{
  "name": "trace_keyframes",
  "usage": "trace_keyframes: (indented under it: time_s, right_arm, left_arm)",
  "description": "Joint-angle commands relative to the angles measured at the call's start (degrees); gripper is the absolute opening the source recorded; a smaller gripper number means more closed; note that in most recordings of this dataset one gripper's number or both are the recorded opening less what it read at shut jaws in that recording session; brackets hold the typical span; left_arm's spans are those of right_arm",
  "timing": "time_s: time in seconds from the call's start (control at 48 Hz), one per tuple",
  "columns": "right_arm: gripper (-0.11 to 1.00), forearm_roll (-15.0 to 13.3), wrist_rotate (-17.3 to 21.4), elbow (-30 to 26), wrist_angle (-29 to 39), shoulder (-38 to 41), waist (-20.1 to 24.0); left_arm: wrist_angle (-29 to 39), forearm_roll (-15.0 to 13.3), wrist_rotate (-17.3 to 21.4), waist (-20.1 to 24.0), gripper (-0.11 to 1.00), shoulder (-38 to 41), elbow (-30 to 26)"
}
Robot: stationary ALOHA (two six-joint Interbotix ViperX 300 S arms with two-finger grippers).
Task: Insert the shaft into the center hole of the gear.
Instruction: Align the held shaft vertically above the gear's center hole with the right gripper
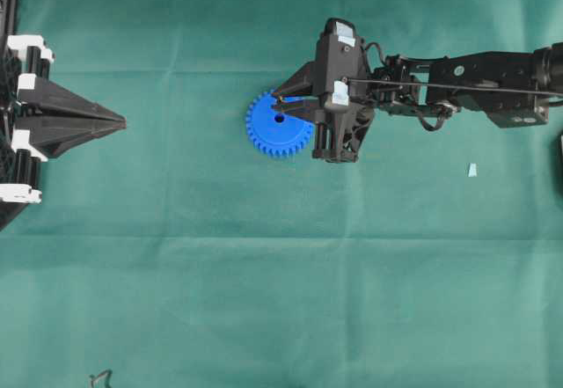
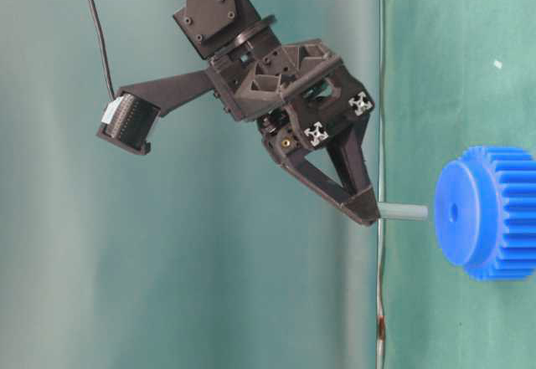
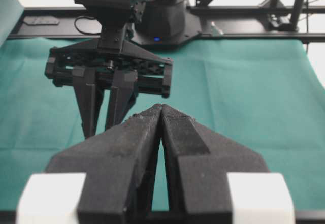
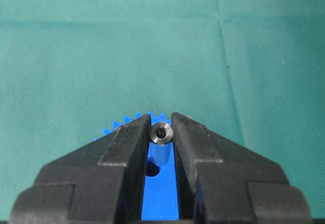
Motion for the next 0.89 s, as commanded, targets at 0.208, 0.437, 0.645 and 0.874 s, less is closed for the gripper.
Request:
trace_keyframes:
  time_s: [0.208, 0.437, 0.645, 0.874]
  right_arm:
    - [0.17, 0.1, 0.6, -1.6, -0.4, 1.1, 0.2]
    - [0.17, 0.3, 0.8, -1.6, -1.3, 2.6, 0.2]
    - [0.16, 0.3, 0.7, -1.6, -1.4, 2.6, 0.2]
    - [0.16, 0.1, 0.4, -1.7, -1.1, 1.4, 0.2]
  left_arm:
    - [-0.3, 0.2, -0.1, -0.2, 0.00, 0.3, -1.4]
    - [-0.3, 0.2, -0.1, -0.1, 0.00, 0.3, -1.3]
    - [-0.3, 0.1, -0.1, -0.1, 0.00, 0.3, -1.3]
    - [-0.3, 0.2, -0.2, -0.1, 0.00, 0.3, -1.4]
